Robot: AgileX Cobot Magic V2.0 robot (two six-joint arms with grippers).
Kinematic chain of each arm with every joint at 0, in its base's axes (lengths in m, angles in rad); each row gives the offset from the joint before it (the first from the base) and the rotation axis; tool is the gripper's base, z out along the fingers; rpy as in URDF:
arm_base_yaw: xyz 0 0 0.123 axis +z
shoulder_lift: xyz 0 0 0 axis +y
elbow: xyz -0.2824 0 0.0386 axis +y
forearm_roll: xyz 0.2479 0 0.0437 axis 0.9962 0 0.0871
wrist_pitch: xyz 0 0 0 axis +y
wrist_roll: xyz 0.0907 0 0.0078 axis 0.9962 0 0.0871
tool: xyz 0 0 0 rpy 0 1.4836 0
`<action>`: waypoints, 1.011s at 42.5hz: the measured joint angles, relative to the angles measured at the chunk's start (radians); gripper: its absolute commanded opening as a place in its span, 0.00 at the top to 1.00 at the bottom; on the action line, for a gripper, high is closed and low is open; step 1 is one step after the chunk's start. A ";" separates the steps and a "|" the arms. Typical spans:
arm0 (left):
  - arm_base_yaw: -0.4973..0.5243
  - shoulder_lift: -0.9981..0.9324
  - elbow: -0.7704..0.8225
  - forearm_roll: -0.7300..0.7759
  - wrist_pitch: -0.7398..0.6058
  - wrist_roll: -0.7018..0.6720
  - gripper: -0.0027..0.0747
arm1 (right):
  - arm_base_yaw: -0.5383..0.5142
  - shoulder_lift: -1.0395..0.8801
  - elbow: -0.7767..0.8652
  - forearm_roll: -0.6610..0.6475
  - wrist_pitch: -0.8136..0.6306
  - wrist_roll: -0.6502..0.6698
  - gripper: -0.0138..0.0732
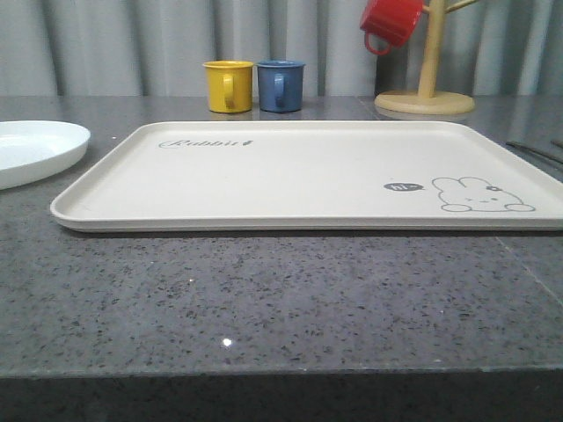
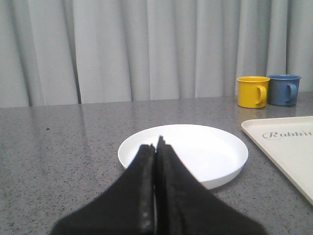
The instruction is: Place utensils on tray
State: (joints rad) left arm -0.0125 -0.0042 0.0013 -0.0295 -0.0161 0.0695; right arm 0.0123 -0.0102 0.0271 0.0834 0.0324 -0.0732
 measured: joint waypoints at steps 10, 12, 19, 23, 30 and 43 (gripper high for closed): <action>0.000 0.000 0.000 0.000 0.000 0.000 0.99 | 0.000 0.000 0.000 0.000 0.000 0.000 0.98; 0.000 0.000 0.000 0.000 0.000 0.000 0.99 | 0.000 0.000 0.000 0.000 0.000 0.000 0.98; 0.000 0.000 0.000 0.000 0.000 0.000 0.99 | 0.000 0.000 0.000 0.000 0.000 0.000 0.98; 0.000 0.000 0.000 0.000 0.000 0.000 0.99 | 0.000 0.000 0.000 0.000 0.000 0.000 0.98; 0.000 0.000 0.000 0.000 -0.004 0.000 0.99 | 0.000 0.000 0.000 0.000 -0.032 0.000 0.98; 0.000 0.000 -0.143 0.000 0.063 0.000 0.99 | 0.000 0.000 -0.121 0.089 0.055 0.000 0.98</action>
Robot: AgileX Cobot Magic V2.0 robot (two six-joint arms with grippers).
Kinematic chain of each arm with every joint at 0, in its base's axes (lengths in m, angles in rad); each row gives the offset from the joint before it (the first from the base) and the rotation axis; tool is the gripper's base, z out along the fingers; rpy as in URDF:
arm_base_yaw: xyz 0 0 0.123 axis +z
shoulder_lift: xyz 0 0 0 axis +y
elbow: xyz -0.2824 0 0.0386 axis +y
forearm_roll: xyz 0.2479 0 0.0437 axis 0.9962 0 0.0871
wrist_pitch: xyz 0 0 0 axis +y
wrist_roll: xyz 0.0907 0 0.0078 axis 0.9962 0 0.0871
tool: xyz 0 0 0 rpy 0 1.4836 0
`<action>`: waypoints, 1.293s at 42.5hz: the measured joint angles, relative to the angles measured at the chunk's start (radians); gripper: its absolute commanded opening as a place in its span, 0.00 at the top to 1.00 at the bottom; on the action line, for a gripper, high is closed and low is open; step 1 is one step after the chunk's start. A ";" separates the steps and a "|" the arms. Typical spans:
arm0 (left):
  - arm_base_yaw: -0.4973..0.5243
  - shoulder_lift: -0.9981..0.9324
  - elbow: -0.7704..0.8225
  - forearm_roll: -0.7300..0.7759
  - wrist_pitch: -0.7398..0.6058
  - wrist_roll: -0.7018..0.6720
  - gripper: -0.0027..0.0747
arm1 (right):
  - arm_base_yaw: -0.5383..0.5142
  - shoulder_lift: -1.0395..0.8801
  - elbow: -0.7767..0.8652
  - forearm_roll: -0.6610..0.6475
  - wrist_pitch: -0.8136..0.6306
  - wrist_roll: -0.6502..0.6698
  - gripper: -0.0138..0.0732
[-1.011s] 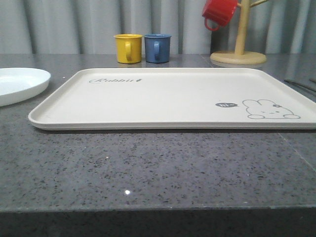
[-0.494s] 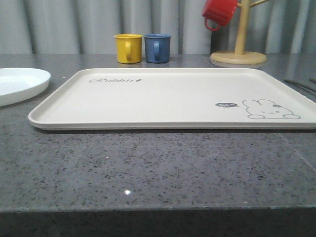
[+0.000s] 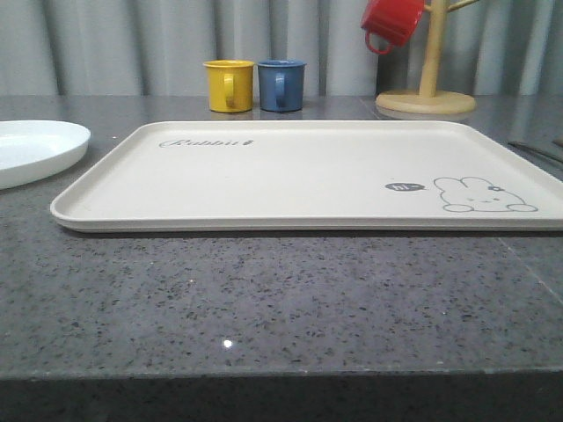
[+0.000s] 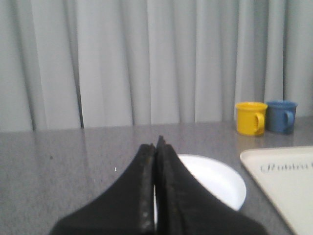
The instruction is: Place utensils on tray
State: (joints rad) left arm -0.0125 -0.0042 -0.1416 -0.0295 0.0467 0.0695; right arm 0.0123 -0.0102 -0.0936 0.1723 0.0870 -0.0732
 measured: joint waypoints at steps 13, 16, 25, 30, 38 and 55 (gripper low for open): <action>0.000 0.162 -0.402 0.012 0.299 0.000 0.99 | 0.000 0.195 -0.371 0.000 0.276 0.000 0.98; 0.000 0.240 -0.482 0.017 0.390 0.000 0.99 | 0.000 0.278 -0.447 0.000 0.341 0.000 0.98; 0.000 0.400 -0.548 0.019 0.500 0.000 0.99 | 0.000 0.481 -0.548 0.000 0.459 0.000 0.98; 0.000 0.451 -0.548 0.020 0.519 0.000 0.99 | 0.000 0.568 -0.549 0.000 0.471 0.000 0.98; 0.000 0.515 -0.548 0.020 0.519 0.000 0.99 | 0.000 0.691 -0.549 -0.002 0.471 0.000 0.95; 0.000 0.667 -0.548 -0.007 0.521 0.000 0.29 | 0.000 0.789 -0.549 -0.043 0.471 0.000 0.25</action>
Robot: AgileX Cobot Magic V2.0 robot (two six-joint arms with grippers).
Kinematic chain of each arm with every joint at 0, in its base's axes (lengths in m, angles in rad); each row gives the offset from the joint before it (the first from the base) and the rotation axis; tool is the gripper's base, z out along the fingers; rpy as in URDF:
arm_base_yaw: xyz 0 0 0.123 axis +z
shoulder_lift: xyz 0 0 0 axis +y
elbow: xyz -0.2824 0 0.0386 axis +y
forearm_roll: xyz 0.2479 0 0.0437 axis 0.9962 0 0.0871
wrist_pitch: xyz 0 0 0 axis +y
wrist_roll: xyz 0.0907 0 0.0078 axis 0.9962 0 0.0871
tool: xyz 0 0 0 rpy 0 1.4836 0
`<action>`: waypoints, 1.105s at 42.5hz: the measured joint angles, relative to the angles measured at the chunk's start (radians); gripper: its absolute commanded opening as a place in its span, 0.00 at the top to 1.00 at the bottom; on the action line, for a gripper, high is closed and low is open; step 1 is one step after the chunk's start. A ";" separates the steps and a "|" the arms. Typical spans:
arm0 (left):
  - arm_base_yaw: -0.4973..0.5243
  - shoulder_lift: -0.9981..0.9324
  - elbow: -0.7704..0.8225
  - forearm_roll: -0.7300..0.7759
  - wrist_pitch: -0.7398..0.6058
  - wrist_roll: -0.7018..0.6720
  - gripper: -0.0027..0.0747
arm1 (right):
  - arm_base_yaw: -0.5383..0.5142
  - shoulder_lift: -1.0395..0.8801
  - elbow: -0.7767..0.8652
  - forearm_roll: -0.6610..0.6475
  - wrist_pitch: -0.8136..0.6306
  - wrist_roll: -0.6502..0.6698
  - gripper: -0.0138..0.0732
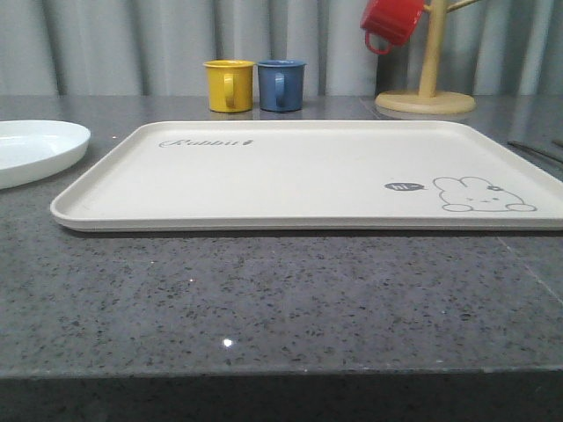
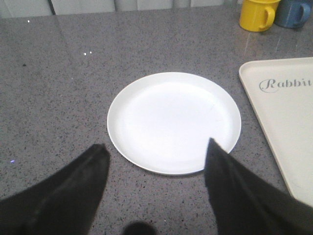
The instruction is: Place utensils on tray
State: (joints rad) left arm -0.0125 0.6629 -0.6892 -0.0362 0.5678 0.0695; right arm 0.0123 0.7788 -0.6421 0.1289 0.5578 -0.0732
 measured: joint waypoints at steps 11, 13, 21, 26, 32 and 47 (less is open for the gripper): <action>0.000 0.152 -0.051 0.036 0.082 0.000 0.29 | 0.000 0.000 0.000 -0.002 0.000 0.000 0.25; 0.000 0.192 -0.069 0.053 0.100 0.000 0.29 | 0.000 0.000 0.000 -0.002 0.000 0.000 0.25; 0.081 0.368 -0.161 0.070 0.117 0.000 0.29 | 0.000 0.000 0.000 -0.002 0.000 0.000 0.25; 0.190 0.478 -0.219 0.036 0.119 0.000 0.29 | 0.000 0.000 0.000 -0.002 0.000 0.000 0.25; 0.308 0.613 -0.287 -0.168 0.139 0.154 0.31 | 0.000 0.000 0.000 -0.002 0.000 0.000 0.25; 0.364 0.875 -0.387 -0.500 0.143 0.400 0.31 | 0.000 0.000 0.000 -0.002 0.000 0.000 0.25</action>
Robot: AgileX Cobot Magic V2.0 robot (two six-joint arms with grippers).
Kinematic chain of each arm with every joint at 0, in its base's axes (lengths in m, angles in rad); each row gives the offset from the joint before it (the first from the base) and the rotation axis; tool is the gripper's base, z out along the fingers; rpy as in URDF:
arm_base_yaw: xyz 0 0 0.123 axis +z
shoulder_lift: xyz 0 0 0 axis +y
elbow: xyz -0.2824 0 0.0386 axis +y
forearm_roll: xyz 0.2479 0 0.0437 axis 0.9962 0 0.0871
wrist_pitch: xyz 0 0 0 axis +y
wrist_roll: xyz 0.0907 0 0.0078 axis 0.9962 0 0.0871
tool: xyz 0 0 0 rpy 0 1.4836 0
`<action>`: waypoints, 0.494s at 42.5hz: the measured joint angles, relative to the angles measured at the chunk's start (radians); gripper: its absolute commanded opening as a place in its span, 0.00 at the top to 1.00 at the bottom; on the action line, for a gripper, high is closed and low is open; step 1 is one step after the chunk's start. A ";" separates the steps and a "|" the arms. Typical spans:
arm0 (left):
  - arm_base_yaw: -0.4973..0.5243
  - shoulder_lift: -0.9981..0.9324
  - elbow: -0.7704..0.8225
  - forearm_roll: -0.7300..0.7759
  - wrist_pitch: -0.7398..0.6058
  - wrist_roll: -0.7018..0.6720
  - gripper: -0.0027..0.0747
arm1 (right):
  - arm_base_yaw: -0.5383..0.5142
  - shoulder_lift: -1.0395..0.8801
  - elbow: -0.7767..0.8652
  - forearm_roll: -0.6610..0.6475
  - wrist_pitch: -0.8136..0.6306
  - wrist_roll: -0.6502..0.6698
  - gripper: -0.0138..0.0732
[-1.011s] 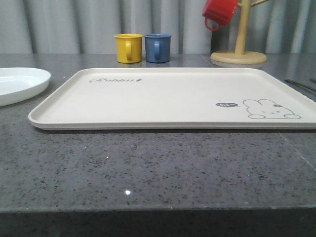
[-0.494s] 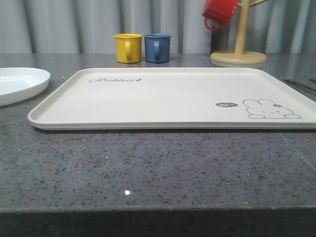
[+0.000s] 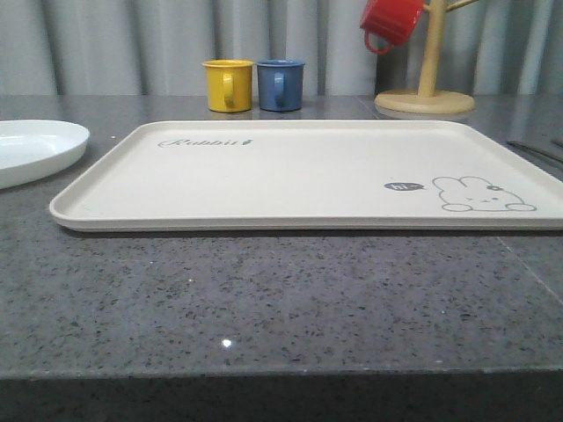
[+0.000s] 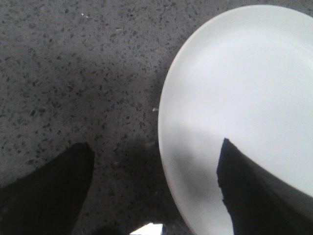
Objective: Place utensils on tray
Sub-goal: 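Grasp the white plate rim with the left gripper and lift it onto the tray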
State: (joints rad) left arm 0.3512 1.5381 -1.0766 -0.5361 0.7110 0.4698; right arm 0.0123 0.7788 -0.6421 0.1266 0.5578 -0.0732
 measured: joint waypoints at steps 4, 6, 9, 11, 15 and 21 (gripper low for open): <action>-0.014 0.037 -0.022 -0.005 -0.004 0.004 0.33 | 0.000 0.000 0.000 0.000 0.000 0.000 0.25; -0.024 0.049 -0.031 -0.005 -0.004 0.009 0.37 | 0.000 0.000 0.000 0.000 0.000 0.000 0.25; -0.035 0.063 -0.042 -0.008 -0.006 0.011 0.45 | 0.000 0.000 0.000 0.000 0.000 0.000 0.25; -0.043 0.072 -0.048 -0.009 -0.006 0.011 0.50 | 0.000 0.000 0.000 0.000 0.000 0.000 0.25; -0.050 0.093 -0.058 -0.013 -0.006 0.013 0.60 | 0.000 0.000 0.000 0.000 0.000 0.000 0.25; -0.050 0.110 -0.069 -0.013 -0.006 0.013 0.77 | 0.000 0.000 0.000 0.000 0.000 0.000 0.25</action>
State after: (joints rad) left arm 0.3010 1.6484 -1.1453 -0.5492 0.7053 0.4827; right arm 0.0123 0.7788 -0.6421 0.1266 0.5578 -0.0732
